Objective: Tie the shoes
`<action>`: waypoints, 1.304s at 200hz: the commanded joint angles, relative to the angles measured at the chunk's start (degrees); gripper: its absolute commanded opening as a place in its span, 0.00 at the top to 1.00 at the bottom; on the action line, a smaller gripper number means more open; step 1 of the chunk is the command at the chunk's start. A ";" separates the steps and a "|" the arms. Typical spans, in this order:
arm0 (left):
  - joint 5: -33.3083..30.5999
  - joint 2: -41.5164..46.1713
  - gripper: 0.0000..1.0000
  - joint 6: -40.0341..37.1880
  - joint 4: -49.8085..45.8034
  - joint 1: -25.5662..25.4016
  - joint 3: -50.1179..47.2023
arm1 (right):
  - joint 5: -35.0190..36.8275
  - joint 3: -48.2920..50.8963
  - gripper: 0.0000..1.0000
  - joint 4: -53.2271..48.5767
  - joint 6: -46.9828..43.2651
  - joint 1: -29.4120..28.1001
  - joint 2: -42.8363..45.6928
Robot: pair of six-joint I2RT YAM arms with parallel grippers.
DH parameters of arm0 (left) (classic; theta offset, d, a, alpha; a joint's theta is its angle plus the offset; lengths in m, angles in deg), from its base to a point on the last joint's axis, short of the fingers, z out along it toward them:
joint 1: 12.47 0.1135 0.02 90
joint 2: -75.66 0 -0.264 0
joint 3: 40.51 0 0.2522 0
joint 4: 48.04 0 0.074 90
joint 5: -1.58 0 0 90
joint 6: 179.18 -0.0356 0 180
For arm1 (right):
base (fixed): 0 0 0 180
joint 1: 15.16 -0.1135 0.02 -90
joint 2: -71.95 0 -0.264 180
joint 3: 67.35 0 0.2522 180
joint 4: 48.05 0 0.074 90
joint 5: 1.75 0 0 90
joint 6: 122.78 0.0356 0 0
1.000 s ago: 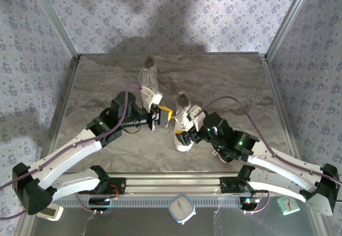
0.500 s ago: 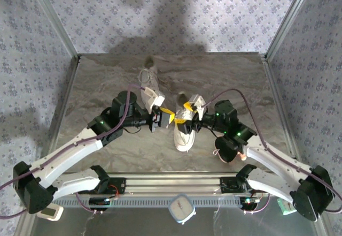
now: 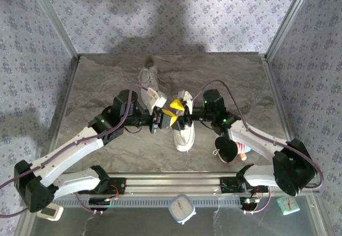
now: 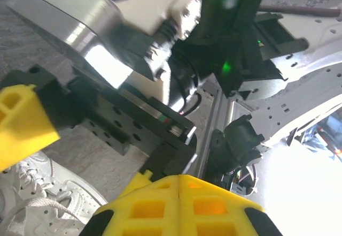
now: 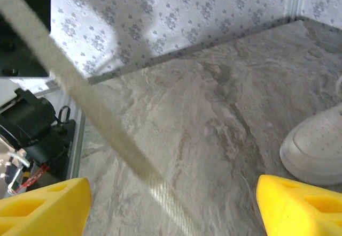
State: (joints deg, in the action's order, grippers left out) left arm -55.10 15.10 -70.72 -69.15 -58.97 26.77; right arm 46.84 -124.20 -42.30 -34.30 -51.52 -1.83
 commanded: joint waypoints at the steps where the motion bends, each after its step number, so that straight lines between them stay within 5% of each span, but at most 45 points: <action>1: 2.01 0.00 1.00 -0.96 0.58 0.15 2.00 | -3.72 -3.70 0.21 2.29 -0.81 -0.39 -2.18; 37: 2.18 -0.08 1.00 -0.77 0.94 -0.18 1.85 | -4.38 -6.75 0.37 1.63 -1.14 -1.12 -3.94; 88: 0.12 0.26 1.00 -0.63 0.50 -0.34 0.83 | -0.74 -6.36 1.00 -0.07 -1.29 -1.00 0.07; 100: -1.37 0.37 0.92 -0.51 0.41 -0.31 0.30 | 2.70 -6.35 1.00 -1.82 -1.12 -0.94 1.87; 136: -7.03 1.08 0.44 0.64 0.77 0.17 -1.61 | 12.55 -6.51 1.00 -8.21 -1.94 -2.22 6.56; 156: -9.89 2.29 0.32 2.11 2.61 0.64 -3.96 | 17.66 -6.98 1.00 -11.38 -1.55 -2.98 7.93; 184: -12.51 3.77 0.29 3.50 4.36 1.20 -6.62 | 22.11 -6.48 1.00 -12.63 0.07 -3.63 9.43; 215: -13.80 2.88 0.39 3.11 4.09 1.54 -7.80 | 23.48 -6.56 1.00 -13.76 0.25 -4.68 10.30; 261: -18.41 2.98 0.20 0.27 0.42 1.95 -7.64 | 27.58 -8.34 1.00 -17.34 0.03 -5.35 10.68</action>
State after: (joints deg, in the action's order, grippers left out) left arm -69.62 17.37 -68.56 -67.77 -57.46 18.62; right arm 70.53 -129.86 -56.29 -34.75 -56.46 7.96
